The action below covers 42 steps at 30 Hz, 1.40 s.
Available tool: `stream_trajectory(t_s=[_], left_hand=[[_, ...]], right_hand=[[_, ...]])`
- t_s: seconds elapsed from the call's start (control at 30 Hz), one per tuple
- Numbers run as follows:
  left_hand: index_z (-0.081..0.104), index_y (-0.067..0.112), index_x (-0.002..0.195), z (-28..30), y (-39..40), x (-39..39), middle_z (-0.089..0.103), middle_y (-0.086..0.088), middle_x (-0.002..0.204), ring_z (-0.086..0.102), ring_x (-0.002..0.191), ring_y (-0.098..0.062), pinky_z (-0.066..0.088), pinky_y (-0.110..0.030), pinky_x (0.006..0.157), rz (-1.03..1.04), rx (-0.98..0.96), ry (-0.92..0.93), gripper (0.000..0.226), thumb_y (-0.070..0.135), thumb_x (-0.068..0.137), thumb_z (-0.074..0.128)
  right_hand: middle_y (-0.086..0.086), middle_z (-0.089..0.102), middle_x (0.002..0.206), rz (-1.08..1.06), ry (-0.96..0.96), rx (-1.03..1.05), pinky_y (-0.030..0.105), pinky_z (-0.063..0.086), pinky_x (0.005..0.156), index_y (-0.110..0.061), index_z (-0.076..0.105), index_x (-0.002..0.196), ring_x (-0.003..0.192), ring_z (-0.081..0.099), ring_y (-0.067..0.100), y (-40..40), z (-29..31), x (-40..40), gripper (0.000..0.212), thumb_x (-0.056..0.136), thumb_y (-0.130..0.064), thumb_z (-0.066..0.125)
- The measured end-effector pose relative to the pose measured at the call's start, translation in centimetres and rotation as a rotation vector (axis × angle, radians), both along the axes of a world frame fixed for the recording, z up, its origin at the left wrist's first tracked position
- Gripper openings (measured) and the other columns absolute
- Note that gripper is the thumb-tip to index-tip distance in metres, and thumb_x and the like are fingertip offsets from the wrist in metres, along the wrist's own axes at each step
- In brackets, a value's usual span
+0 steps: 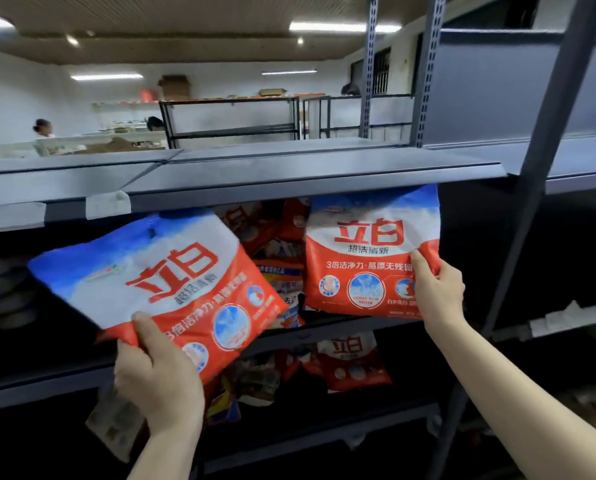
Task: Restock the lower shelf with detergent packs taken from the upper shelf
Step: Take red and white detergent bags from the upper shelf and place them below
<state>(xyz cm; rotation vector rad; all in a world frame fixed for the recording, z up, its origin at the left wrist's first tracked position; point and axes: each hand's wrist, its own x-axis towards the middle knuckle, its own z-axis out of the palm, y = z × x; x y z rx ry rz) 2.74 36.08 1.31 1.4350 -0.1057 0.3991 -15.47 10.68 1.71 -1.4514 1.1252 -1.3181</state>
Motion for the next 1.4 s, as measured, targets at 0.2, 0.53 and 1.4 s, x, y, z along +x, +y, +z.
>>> stream_trajectory(t_s=[0.2,0.53,1.4], left_hand=[[0.052,0.019,0.095,-0.4,-3.9,-3.5,0.058,0.007,0.08,0.059,0.07,-0.004,0.045,-0.025,0.063,-0.227,0.081,-0.097,0.034,0.05,0.099,0.037],[0.054,0.021,0.097,-0.6,-12.9,-11.0,0.061,0.014,0.082,0.063,0.072,-0.007,0.049,-0.025,0.063,-0.505,0.03,-0.075,0.038,0.056,0.093,0.042],[0.067,0.005,0.108,7.2,-43.6,-43.2,0.064,0.014,0.084,0.055,0.078,0.004,0.04,-0.004,0.071,-0.74,-0.166,-0.335,0.048,0.043,0.1,0.039]], right_hand=[[-0.008,0.068,0.073,-0.168,0.049,-0.111,0.024,0.052,0.059,-0.026,0.062,0.08,0.067,0.069,0.009,-0.2,-0.3,-6.2,0.028,0.091,-0.05,0.053],[-0.009,0.067,0.064,-0.535,0.056,-0.129,0.026,0.053,0.058,-0.019,0.062,0.068,0.06,0.067,0.008,-3.0,-2.0,-20.0,0.038,0.091,-0.048,0.054],[-0.004,0.065,0.07,-0.924,-0.009,-0.289,0.027,0.052,0.063,-0.021,0.061,0.069,0.063,0.066,0.017,-23.5,2.8,-56.4,0.038,0.088,-0.052,0.051]])
